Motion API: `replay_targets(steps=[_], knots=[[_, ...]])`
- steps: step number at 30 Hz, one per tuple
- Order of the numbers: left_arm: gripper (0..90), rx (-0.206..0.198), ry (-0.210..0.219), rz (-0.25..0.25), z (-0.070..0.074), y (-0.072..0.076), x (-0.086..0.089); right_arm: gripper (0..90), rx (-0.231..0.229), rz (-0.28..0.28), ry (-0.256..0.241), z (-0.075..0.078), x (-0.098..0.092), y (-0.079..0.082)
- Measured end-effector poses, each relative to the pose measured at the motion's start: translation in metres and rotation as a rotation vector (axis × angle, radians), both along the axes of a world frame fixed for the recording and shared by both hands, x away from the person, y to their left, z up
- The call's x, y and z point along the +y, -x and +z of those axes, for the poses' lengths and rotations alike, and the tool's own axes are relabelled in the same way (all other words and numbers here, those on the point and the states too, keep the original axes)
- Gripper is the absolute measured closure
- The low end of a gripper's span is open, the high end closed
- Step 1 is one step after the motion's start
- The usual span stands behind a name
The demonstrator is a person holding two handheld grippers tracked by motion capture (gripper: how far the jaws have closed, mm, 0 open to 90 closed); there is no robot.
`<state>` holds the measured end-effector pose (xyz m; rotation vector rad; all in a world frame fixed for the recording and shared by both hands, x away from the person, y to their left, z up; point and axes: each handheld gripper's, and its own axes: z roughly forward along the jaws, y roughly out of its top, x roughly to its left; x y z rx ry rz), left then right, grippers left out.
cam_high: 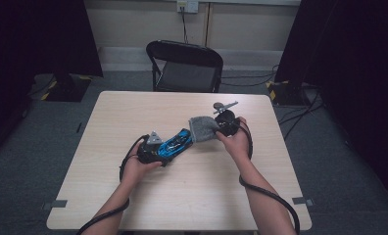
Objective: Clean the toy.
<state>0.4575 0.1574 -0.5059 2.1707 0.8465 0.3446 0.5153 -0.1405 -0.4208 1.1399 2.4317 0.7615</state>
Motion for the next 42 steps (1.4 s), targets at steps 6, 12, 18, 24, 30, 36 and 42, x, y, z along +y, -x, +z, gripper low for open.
replay_targets(steps=[6,12,18,24,30,36,42], knots=[[25.5,0.0,0.0,0.0,0.0,0.0,0.0,75.1,0.015,-0.021,0.0,-0.01,-0.015,0.004],[25.5,0.0,0.0,0.0,0.0,0.0,0.0,75.0,0.029,-0.047,-0.016,-0.019,-0.038,0.013],[24.7,0.003,-0.001,-0.002,0.0,0.0,0.0,75.0,0.031,-0.042,-0.018,-0.024,-0.046,0.02],[22.8,0.006,0.003,-0.006,0.001,-0.001,0.003,75.0,0.037,-0.034,-0.041,-0.027,-0.05,0.024],[19.4,-0.002,0.009,-0.016,0.008,0.004,0.001,75.0,0.043,-0.026,-0.049,-0.031,-0.052,0.028],[22.0,-0.013,0.075,-0.004,0.032,0.008,0.009,75.0,0.034,-0.017,-0.064,-0.028,-0.056,0.032],[26.2,-0.063,0.132,0.006,0.058,0.002,0.007,74.9,0.031,0.016,-0.073,-0.026,-0.056,0.04]])
